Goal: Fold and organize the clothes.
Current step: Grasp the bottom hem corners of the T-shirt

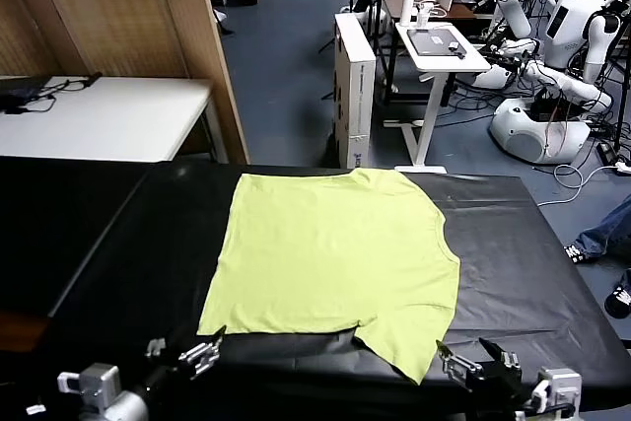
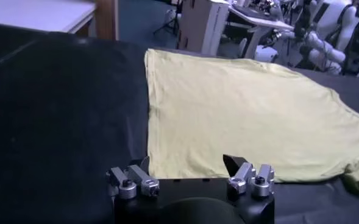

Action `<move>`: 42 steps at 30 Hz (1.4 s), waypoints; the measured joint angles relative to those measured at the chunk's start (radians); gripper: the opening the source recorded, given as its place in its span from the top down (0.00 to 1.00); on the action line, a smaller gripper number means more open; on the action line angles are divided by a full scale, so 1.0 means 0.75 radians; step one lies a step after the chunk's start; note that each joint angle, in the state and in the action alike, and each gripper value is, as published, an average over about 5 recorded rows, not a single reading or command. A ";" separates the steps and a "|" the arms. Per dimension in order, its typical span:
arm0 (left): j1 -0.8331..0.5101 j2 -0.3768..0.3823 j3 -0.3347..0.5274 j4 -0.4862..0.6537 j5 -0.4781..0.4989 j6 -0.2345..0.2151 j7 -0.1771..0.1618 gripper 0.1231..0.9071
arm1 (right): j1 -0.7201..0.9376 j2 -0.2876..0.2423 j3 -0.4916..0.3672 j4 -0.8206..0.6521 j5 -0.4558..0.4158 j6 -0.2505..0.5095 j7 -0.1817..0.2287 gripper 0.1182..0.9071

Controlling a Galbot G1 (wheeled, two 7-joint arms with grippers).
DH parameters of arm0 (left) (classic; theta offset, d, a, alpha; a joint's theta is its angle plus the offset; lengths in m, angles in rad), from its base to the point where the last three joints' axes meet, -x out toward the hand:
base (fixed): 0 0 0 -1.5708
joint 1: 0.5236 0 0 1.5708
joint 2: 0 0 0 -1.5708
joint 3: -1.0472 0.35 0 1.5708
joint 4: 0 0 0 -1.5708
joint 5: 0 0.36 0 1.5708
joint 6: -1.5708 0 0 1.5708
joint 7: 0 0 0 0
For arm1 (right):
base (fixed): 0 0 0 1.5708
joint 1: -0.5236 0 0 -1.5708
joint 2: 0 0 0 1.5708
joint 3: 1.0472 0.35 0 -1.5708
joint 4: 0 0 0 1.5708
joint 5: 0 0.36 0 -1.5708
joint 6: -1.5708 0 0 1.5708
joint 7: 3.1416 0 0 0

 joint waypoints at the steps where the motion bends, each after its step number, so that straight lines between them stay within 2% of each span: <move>1: -0.001 -0.005 0.002 0.005 0.005 -0.001 0.002 0.00 | 0.001 0.000 -0.004 -0.002 -0.001 0.000 0.001 0.00; 13: -0.025 -0.071 0.022 0.107 0.031 -0.020 0.023 0.00 | 0.036 0.022 -0.087 -0.052 -0.040 0.001 -0.004 0.00; 28: -0.052 -0.076 0.024 0.159 0.046 -0.038 0.049 0.00 | 0.071 0.056 -0.146 -0.099 -0.081 0.004 -0.007 0.00; 30: -0.056 -0.076 0.024 0.164 0.046 -0.039 0.050 0.00 | 0.074 0.056 -0.147 -0.103 -0.082 0.004 -0.007 0.04; 34: -0.058 -0.078 0.027 0.173 0.047 -0.043 0.052 0.01 | 0.077 0.058 -0.148 -0.108 -0.083 0.004 -0.008 0.16; 37: -0.059 -0.081 0.029 0.182 0.049 -0.049 0.054 0.07 | 0.080 0.059 -0.149 -0.111 -0.085 0.003 -0.008 0.24; 40: -0.057 -0.080 0.028 0.191 0.052 -0.057 0.059 0.14 | 0.079 0.059 -0.148 -0.112 -0.085 0.003 -0.008 0.37; 42: -0.055 -0.079 0.028 0.193 0.054 -0.060 0.067 0.19 | 0.079 0.061 -0.147 -0.114 -0.085 0.003 -0.009 0.50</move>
